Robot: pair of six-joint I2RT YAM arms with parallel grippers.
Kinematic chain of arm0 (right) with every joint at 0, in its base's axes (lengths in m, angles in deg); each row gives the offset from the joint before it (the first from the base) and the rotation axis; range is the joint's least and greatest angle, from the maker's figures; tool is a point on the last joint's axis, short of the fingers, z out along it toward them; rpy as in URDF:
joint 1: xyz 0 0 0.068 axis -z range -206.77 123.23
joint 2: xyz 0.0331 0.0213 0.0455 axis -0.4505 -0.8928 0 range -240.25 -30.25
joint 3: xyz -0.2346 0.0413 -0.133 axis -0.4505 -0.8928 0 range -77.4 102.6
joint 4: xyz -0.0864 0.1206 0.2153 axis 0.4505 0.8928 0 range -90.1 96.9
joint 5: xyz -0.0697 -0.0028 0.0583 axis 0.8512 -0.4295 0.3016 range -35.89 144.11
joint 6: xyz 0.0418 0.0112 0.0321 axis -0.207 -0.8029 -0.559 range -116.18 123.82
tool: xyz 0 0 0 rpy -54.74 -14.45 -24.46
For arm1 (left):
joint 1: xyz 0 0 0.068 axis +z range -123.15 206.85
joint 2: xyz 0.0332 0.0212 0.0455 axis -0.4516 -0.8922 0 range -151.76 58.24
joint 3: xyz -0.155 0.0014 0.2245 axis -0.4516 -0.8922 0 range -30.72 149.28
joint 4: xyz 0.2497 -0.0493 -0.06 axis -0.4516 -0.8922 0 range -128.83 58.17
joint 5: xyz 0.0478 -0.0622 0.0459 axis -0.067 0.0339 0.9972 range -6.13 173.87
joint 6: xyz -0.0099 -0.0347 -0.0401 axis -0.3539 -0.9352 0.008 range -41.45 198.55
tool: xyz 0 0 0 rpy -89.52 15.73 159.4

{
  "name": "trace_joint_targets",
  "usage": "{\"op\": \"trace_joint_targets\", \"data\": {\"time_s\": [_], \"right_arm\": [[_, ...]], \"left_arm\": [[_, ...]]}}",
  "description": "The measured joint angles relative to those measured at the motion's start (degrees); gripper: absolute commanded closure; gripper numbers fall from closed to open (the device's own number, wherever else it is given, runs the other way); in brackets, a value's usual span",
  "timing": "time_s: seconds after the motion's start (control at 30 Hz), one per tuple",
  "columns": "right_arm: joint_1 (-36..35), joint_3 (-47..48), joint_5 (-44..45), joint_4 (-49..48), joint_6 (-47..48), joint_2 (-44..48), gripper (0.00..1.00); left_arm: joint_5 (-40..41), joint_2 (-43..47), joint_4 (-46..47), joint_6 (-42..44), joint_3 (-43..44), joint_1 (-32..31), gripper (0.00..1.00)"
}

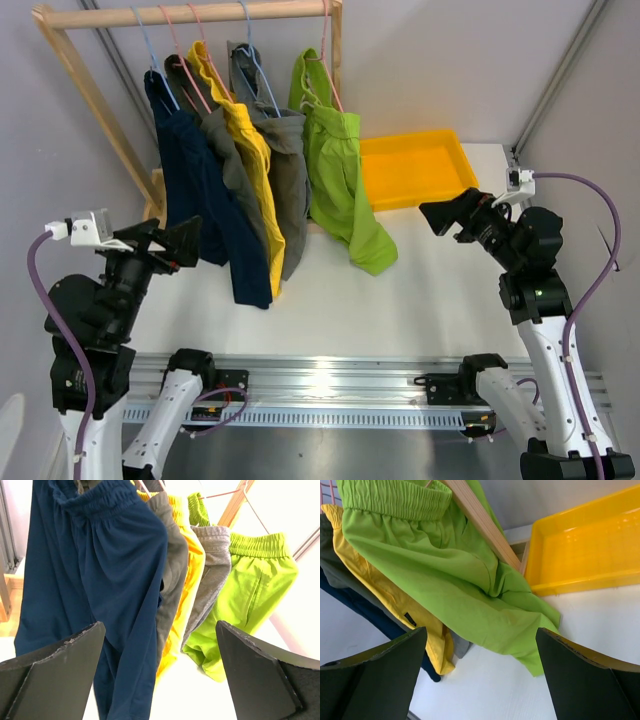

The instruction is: Remove the shorts from the hanger

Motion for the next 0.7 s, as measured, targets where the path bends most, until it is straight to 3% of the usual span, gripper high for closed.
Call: {"op": "trace_joint_targets", "data": {"time_s": [0.17,0.3,0.53,0.7], "right_arm": [[0.00,0.26,-0.81,0.57,-0.13,0.00,0.01],[0.00,1.73,-0.33,1.68,-0.13,-0.04,0.01],[-0.55,2.75,0.00,4.11,0.33,0.50,0.01],[-1.42,2.78,1.22,6.58,1.75,2.75,0.01]], "left_arm": [[-2.36,0.76,0.76,0.33,-0.57,0.00,0.01],[-2.75,-3.08,-1.84,0.68,4.17,0.00,0.01],[-2.05,-18.32,-5.51,1.36,24.68,0.00,0.01],[5.40,-31.61,-10.16,2.60,42.58,0.00,0.01]]}}
